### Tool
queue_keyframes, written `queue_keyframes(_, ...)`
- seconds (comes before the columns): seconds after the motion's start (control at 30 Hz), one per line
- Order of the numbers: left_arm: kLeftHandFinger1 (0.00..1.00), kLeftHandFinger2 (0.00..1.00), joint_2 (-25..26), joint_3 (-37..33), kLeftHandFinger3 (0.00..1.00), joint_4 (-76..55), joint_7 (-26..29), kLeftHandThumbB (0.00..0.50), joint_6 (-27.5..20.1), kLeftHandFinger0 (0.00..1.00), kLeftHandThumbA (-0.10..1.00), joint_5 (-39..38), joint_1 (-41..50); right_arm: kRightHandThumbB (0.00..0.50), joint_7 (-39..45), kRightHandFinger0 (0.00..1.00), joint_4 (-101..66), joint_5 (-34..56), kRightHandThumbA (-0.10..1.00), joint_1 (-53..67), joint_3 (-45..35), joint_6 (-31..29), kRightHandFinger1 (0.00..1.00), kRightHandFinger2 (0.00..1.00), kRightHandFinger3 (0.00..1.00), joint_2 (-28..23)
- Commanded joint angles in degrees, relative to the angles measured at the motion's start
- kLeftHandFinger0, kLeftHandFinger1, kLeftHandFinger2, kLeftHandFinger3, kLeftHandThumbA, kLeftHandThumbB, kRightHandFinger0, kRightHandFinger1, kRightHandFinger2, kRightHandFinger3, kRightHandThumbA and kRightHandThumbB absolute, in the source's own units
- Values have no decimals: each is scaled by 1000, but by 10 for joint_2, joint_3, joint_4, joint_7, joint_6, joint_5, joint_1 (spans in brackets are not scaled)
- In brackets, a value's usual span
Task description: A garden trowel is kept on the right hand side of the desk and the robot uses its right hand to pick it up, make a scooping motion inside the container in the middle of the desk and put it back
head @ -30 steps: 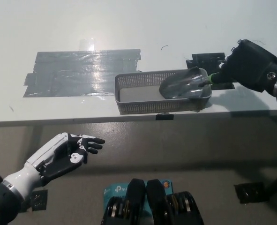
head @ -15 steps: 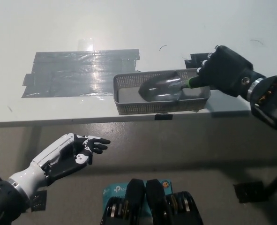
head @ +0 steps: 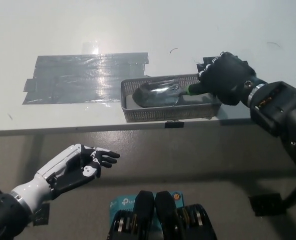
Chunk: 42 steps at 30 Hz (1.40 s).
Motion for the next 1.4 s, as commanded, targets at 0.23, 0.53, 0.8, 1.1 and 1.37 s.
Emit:
queue_keyframes(0.23,753,722,10,-2,712,1,-10,22,-24,826,1000,-5,-1,237,49,9,5,215,-100,-8,-129,78,226,574,210,8)
queue_keyframes(0.53,760,739,9,0,738,2,-10,22,-26,818,1000,-7,6,205,63,0,-2,284,-100,-19,-167,95,251,568,466,8)
queue_keyframes(0.8,757,728,9,3,717,3,-6,44,-28,815,1000,-7,16,233,66,0,20,338,-100,-48,-208,141,174,391,286,-9)
queue_keyframes(1.1,741,709,6,9,679,4,-3,33,-37,811,1000,-9,30,233,5,0,97,347,-100,-65,-246,208,156,323,166,-44)
queue_keyframes(1.37,721,706,7,11,700,4,-2,76,-45,755,1000,-8,37,125,-65,0,194,325,-100,-61,-223,202,182,417,264,-89)
